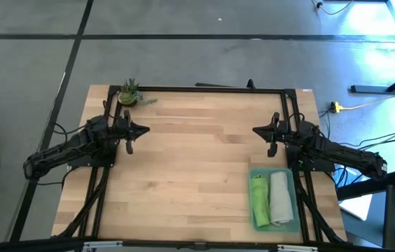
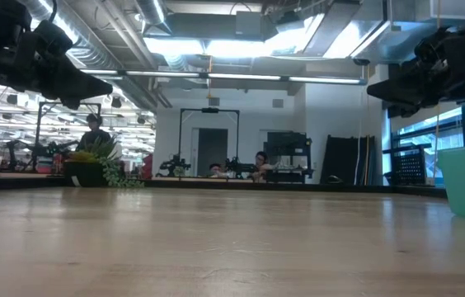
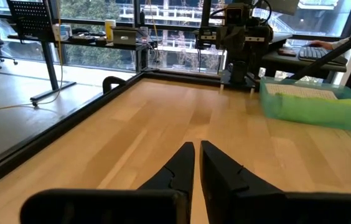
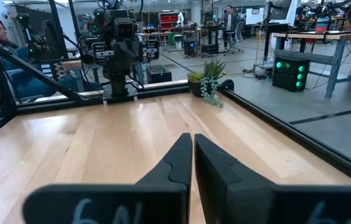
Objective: Roll microfiber towels into tight, uniform cylinder then place into a basket
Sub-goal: Return to Home Position
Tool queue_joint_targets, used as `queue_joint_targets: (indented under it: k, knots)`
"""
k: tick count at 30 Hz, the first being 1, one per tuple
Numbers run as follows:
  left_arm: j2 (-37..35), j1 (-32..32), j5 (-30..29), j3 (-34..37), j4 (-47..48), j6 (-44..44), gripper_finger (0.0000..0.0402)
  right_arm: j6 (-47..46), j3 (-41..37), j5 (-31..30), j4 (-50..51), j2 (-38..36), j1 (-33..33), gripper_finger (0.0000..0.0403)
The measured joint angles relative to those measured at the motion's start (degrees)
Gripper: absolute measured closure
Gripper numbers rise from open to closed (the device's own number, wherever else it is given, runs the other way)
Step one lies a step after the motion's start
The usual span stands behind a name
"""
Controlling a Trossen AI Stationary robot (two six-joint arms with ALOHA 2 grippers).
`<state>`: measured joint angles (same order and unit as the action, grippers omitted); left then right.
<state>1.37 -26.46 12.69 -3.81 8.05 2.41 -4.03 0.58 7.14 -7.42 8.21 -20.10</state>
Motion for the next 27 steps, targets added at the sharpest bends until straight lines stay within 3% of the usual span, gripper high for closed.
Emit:
queue_joint_targets:
  k: [27]
  knots:
    - [0.0,0.0,0.0,0.0,0.0,0.0,0.0374,0.0,0.0,0.0,0.0,0.0,0.0,0.0383]
